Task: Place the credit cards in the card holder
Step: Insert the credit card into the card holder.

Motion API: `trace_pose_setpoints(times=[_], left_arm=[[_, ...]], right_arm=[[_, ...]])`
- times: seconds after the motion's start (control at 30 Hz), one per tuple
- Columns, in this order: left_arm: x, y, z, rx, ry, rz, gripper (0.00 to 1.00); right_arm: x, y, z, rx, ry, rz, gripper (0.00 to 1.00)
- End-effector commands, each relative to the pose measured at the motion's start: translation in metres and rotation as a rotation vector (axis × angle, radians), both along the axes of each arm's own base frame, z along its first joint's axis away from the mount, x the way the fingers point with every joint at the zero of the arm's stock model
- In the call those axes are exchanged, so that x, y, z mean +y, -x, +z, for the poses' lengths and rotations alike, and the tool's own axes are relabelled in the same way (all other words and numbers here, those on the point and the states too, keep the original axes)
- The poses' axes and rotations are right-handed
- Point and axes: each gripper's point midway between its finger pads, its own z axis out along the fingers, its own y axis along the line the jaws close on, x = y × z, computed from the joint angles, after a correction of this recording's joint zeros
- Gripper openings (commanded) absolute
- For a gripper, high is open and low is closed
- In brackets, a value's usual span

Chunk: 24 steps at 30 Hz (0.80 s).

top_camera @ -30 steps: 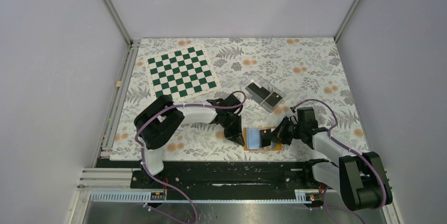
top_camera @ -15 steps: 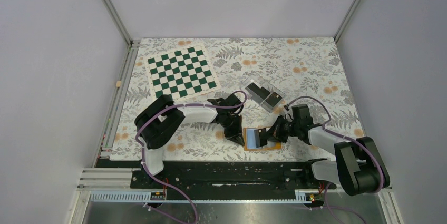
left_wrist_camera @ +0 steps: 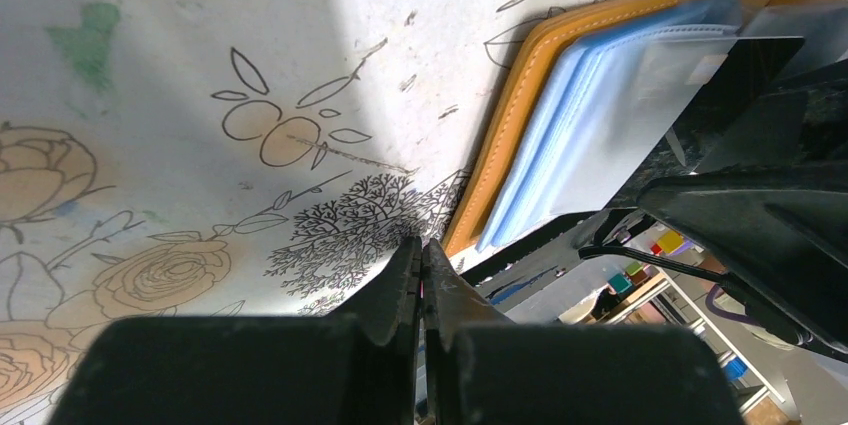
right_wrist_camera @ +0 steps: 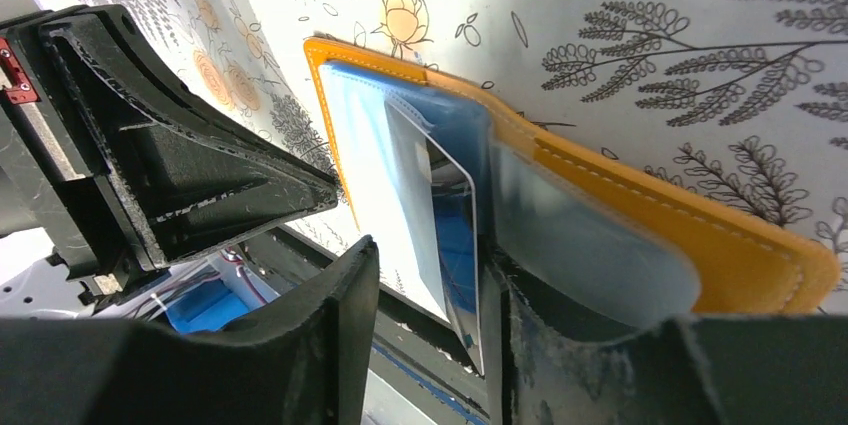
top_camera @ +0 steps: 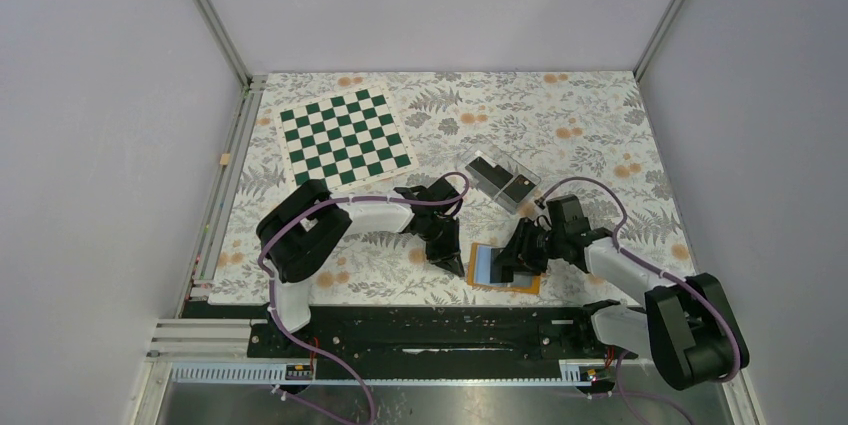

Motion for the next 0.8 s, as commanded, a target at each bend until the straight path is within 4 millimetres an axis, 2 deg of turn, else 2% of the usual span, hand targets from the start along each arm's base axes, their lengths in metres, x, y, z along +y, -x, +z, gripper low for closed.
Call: trace_pose_setpoints(times=[0.0,0.33,0.77], left_arm=[[0.002,-0.004,-0.010,-0.029,-0.034,-0.007,0.00],[-0.003,-0.007,-0.006,-0.037,-0.024,-0.005,0.00],[-0.006,-0.007,-0.001,-0.045,-0.010,-0.013,0.00]], right_arm=[[-0.012,0.002,-0.002,0.008,0.101,0.022,0.49],[-0.005,-0.002,-0.008,0.054,0.136,0.102,0.56],[0.036,0.006,-0.004,0.069,0.099,0.240,0.60]])
